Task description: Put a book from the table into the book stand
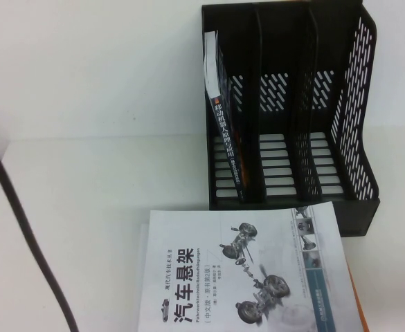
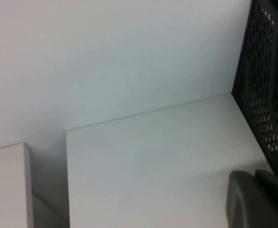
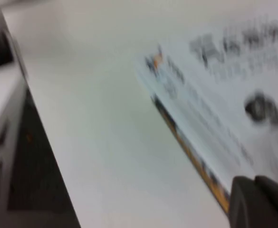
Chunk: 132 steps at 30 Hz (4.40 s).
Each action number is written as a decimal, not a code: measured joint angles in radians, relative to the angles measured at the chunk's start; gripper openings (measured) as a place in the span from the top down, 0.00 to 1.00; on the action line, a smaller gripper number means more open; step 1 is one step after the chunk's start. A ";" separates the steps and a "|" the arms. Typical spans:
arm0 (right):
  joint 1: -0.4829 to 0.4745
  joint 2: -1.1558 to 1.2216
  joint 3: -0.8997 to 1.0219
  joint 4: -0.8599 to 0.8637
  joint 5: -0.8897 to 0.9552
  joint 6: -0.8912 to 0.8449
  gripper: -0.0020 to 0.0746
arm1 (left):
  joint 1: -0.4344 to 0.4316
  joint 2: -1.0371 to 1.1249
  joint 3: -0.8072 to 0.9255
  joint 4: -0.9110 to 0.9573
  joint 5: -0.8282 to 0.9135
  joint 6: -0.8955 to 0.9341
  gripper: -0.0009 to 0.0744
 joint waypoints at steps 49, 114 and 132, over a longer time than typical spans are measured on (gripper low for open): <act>0.000 -0.766 0.100 -1.563 0.251 2.078 0.97 | 0.000 -0.473 0.945 0.113 -0.747 -0.229 0.99; 0.000 -0.766 0.100 -1.559 0.257 2.080 0.97 | 0.350 -0.965 1.467 -0.192 -0.737 -0.052 0.99; -0.202 -0.766 0.199 -1.373 0.200 1.947 0.97 | 0.350 -0.965 1.467 -0.192 -0.737 -0.052 0.99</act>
